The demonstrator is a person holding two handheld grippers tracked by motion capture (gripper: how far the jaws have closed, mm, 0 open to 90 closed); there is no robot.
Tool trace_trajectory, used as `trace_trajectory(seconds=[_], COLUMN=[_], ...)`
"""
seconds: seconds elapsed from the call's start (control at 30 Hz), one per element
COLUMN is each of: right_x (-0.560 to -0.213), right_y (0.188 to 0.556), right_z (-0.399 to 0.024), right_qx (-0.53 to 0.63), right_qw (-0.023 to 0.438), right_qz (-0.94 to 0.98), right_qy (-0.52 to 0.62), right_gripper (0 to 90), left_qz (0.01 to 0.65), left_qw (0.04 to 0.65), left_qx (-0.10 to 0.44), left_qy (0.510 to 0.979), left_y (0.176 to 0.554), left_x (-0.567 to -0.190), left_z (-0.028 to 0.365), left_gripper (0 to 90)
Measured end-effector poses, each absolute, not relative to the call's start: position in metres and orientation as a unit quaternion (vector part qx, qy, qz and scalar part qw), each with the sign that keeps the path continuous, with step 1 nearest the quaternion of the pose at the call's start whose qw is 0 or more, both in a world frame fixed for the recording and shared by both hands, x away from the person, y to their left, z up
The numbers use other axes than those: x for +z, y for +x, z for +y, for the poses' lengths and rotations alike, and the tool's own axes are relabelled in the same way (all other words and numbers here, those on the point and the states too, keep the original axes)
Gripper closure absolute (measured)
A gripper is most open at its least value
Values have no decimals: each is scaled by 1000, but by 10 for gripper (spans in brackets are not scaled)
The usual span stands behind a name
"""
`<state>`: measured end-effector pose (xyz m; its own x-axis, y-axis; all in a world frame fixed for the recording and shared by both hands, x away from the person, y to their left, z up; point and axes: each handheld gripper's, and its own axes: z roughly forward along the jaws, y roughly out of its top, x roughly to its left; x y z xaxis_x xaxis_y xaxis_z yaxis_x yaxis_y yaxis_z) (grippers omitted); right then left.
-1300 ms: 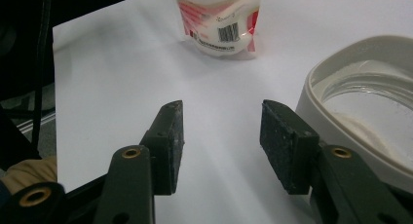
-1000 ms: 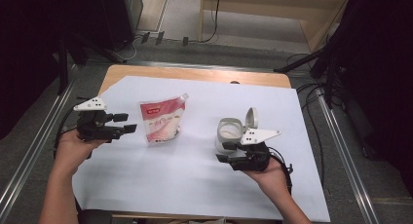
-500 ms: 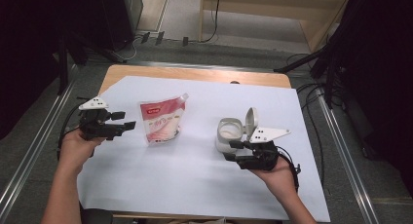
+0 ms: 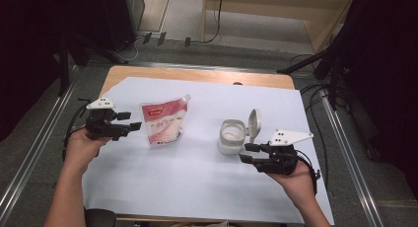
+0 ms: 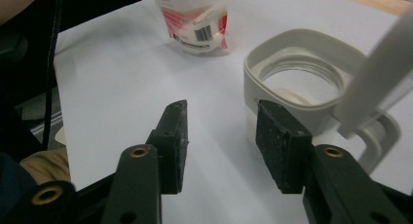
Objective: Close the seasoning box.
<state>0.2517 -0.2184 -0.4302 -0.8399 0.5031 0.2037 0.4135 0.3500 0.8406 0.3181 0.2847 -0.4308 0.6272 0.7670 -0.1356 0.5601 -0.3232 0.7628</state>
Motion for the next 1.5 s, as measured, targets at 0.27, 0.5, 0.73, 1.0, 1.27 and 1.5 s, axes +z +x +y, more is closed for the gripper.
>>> trace_trajectory(seconds=[0.27, 0.5, 0.73, 1.0, 1.27, 1.5], right_x=[-426, -426, -430, -433, -433, -428], right_y=[252, 258, 276, 290, 308, 318], right_z=[-240, -253, -264, -263, -256, -251], right_qx=[489, 480, 485, 479, 479, 474], right_qw=[52, 69, 82, 71, 69, 77], right_qz=[819, 813, 788, 778, 774, 771], right_qy=[295, 323, 370, 400, 409, 419], right_gripper=[774, 887, 900, 895, 886, 890], left_qz=[414, 412, 408, 402, 398, 399], left_qw=[408, 415, 413, 396, 398, 396], left_qx=[124, 125, 114, 111, 116, 117], left_qy=[804, 802, 806, 818, 818, 819], left_y=[319, 318, 319, 320, 319, 318], left_x=[-431, -430, -431, -433, -432, -434], left_z=[286, 284, 280, 277, 276, 274], left_gripper=[364, 364, 364, 364, 361, 359])
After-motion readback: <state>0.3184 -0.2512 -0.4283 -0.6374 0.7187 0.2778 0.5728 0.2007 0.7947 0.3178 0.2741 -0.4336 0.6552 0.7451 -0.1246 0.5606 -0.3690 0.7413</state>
